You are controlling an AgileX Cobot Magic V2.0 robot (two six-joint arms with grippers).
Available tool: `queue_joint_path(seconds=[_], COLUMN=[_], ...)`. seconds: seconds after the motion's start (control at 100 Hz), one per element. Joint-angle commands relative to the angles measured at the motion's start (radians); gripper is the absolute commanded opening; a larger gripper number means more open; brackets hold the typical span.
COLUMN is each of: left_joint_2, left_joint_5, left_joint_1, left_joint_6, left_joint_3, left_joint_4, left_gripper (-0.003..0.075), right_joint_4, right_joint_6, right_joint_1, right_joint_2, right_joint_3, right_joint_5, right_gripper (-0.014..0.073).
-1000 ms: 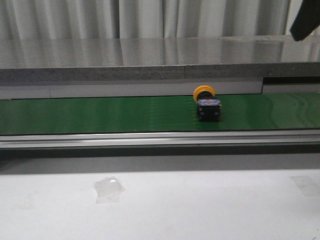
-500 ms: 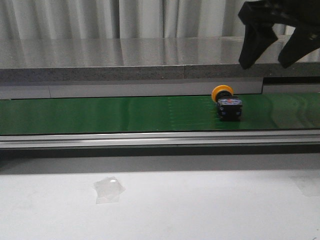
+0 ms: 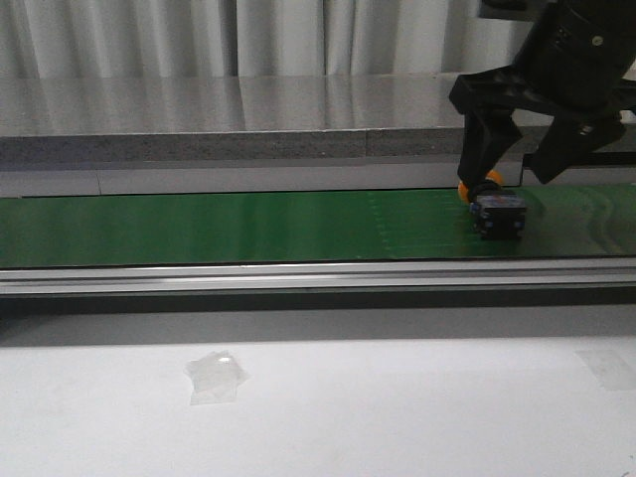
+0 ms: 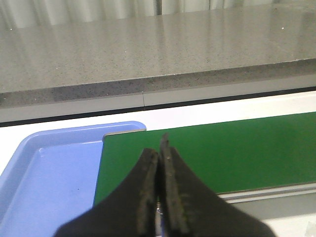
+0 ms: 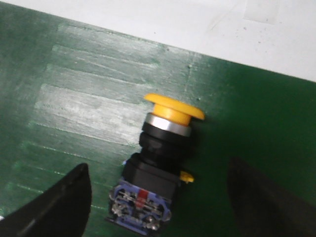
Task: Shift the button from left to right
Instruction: 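Lower the right gripper onto the button and close on it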
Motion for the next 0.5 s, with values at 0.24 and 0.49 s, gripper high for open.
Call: queue_joint_path(seconds=[0.24,0.49], left_joint_2=[0.004,0.004], left_joint_5=[-0.085,-0.085], left_joint_1=[-0.004,-0.004], left_joint_6=[-0.003,-0.003], left_joint_3=[-0.027,-0.027], left_joint_4=[-0.014,-0.014], left_gripper=[-0.0020,-0.0020], right_joint_4=[-0.026,-0.045], right_joint_6=[-0.009,-0.008], right_joint_1=[0.003,0.003], right_joint_2=[-0.008,0.038], right_joint_3=[-0.034,-0.034], right_joint_5=[-0.024,0.032], right_gripper=[0.0561,0.0540])
